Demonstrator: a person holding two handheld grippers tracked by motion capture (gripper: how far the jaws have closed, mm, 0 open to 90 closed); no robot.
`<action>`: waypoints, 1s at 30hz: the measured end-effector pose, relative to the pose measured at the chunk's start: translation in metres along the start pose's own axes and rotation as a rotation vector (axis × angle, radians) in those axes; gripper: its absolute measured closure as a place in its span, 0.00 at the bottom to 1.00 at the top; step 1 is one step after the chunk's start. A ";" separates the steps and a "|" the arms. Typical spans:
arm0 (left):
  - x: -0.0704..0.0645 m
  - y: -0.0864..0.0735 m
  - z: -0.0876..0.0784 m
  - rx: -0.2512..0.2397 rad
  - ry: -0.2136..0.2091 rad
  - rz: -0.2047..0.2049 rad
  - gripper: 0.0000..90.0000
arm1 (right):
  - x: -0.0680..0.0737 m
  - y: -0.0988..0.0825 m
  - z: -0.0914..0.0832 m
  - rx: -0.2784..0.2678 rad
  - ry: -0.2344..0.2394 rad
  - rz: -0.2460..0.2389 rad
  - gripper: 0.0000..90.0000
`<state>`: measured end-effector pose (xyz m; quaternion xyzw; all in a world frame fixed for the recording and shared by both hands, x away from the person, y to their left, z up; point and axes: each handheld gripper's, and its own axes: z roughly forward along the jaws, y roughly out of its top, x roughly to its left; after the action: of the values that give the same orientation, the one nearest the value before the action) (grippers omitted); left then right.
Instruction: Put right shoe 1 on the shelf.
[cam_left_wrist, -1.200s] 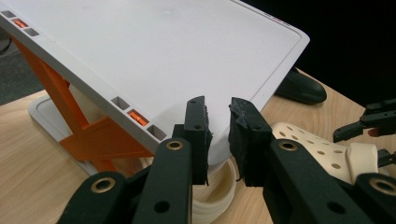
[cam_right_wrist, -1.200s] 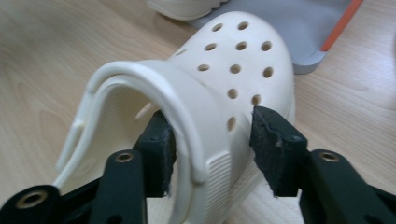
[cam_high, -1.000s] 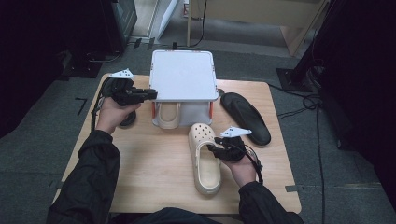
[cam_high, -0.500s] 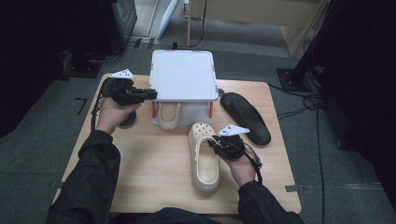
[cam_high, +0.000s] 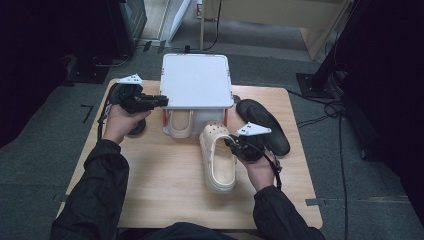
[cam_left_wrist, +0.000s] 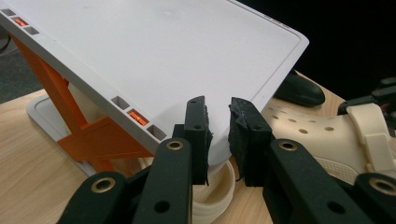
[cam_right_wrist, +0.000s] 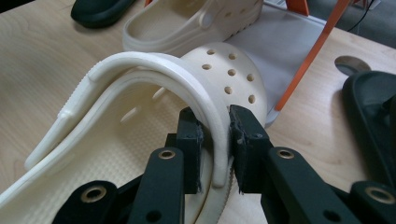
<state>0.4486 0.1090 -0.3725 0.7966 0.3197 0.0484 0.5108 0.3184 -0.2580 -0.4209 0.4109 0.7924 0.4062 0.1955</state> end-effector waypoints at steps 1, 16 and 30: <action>0.000 0.000 0.000 0.000 0.001 0.000 0.86 | -0.001 0.002 0.002 -0.001 -0.003 -0.003 0.84; 0.000 0.001 0.000 0.004 -0.001 -0.007 0.86 | -0.007 0.031 0.038 0.039 -0.033 -0.052 0.84; 0.000 0.001 0.000 0.005 -0.004 -0.007 0.86 | -0.016 0.047 0.063 0.038 -0.088 -0.064 0.84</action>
<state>0.4490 0.1090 -0.3720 0.7968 0.3214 0.0442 0.5097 0.3917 -0.2252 -0.4214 0.4065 0.8034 0.3663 0.2350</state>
